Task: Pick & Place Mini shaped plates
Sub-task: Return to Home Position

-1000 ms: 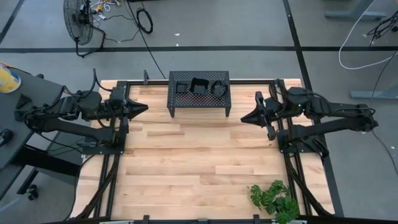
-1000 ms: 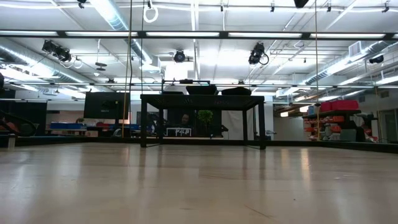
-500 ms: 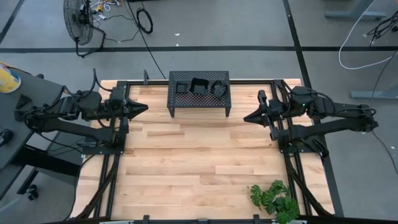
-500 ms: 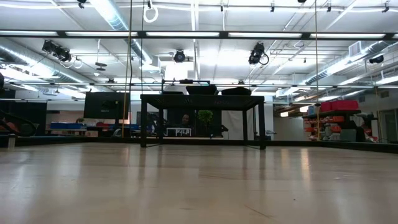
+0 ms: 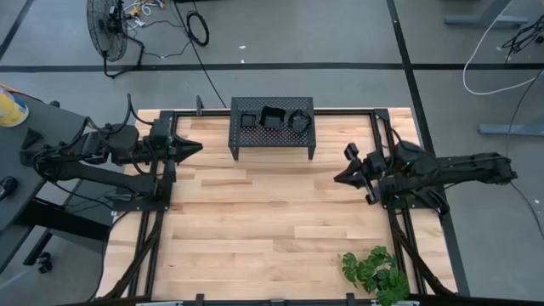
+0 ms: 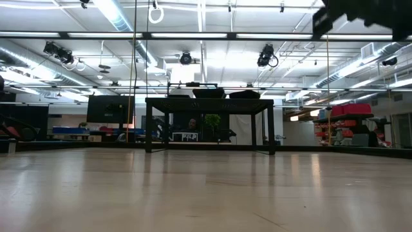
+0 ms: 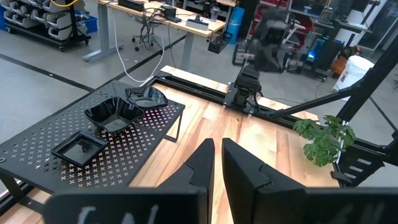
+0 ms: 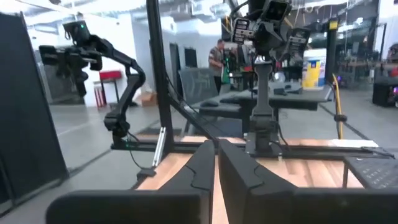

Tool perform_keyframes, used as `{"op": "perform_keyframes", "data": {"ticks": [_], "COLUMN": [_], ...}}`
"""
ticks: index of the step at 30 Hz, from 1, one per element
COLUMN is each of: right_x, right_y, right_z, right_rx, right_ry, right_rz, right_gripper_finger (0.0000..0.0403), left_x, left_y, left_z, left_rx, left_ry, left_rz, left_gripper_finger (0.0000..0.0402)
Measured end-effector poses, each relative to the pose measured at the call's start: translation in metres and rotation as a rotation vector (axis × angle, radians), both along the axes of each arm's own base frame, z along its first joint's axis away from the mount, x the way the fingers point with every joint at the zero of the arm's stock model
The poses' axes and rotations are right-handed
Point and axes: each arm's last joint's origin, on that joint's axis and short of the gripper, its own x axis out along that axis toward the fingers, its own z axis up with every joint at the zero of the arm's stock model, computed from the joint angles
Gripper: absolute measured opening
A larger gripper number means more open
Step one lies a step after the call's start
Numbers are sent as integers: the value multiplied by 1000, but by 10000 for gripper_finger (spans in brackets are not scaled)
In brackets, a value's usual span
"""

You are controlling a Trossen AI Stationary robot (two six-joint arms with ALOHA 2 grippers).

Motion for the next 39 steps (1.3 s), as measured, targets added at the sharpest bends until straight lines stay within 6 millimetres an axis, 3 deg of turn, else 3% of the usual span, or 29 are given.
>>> {"op": "perform_keyframes", "data": {"ticks": [6,13,39], "right_x": [-5,-14,-20], "right_y": [3,3,8], "right_z": [-45,-71,-71], "right_rx": [-13,26,-54], "right_ry": [-43,-98,-135], "right_rz": [19,25,20], "right_gripper_finger": [27,26,27], "left_x": [0,0,0], "left_y": [0,0,0], "left_z": [0,0,0], "left_rx": [0,0,0], "left_ry": [0,-1,0], "left_rz": [0,0,0], "left_gripper_finger": [37,37,37]}}
